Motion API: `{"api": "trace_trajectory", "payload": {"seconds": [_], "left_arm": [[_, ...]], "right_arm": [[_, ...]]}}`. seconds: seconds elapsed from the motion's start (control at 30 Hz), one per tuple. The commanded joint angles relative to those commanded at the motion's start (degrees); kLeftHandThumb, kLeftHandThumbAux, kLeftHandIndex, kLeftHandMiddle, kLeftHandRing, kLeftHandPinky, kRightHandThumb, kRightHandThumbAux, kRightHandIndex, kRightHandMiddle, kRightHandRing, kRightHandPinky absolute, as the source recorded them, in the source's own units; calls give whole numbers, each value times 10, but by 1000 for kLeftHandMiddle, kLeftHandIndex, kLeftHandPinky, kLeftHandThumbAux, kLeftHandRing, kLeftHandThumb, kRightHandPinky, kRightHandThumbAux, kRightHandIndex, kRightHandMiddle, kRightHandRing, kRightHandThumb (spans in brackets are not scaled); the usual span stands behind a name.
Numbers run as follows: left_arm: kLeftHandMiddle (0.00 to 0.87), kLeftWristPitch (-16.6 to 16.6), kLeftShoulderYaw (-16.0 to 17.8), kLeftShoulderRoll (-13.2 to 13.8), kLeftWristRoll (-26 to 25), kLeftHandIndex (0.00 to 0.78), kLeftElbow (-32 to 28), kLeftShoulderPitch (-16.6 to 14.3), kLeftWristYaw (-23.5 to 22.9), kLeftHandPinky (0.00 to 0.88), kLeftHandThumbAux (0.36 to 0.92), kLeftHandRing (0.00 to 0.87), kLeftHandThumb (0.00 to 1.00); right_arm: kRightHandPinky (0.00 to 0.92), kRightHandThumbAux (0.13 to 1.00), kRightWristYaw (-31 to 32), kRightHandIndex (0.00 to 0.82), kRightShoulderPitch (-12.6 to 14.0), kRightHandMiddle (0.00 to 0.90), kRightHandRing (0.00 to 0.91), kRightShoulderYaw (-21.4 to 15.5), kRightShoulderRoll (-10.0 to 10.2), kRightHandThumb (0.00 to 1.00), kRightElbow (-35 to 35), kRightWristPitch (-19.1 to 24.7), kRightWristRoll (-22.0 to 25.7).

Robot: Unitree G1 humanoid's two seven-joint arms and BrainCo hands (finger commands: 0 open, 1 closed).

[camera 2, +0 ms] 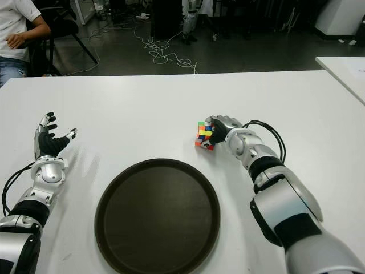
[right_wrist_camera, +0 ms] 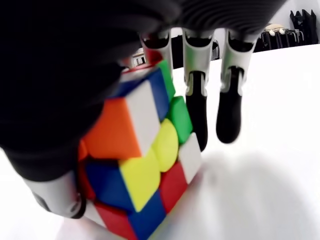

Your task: Pick up the Rubik's Cube and put it in the plate

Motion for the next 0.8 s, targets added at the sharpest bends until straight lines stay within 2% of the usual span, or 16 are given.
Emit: {"api": "trace_trajectory", "payload": {"seconds": [0.23, 0.67, 0.8], "left_arm": [[184, 0, -2, 1, 2, 118, -2, 1, 0, 236, 764, 197, 295], [184, -1, 1, 1, -2, 108, 1, 0, -5, 251, 758, 204, 243], [169, 1, 2, -1, -5, 104, 1, -1, -5, 201, 756, 178, 244]], "right_arm": [[689, 731, 4, 428, 0, 703, 703, -12, 3, 684, -1, 5, 9], [695, 732, 13, 431, 1, 732, 725, -34, 7, 686, -2, 10, 26], [666, 733, 12, 430, 1, 716, 706, -37, 8, 686, -2, 12, 30]]}}
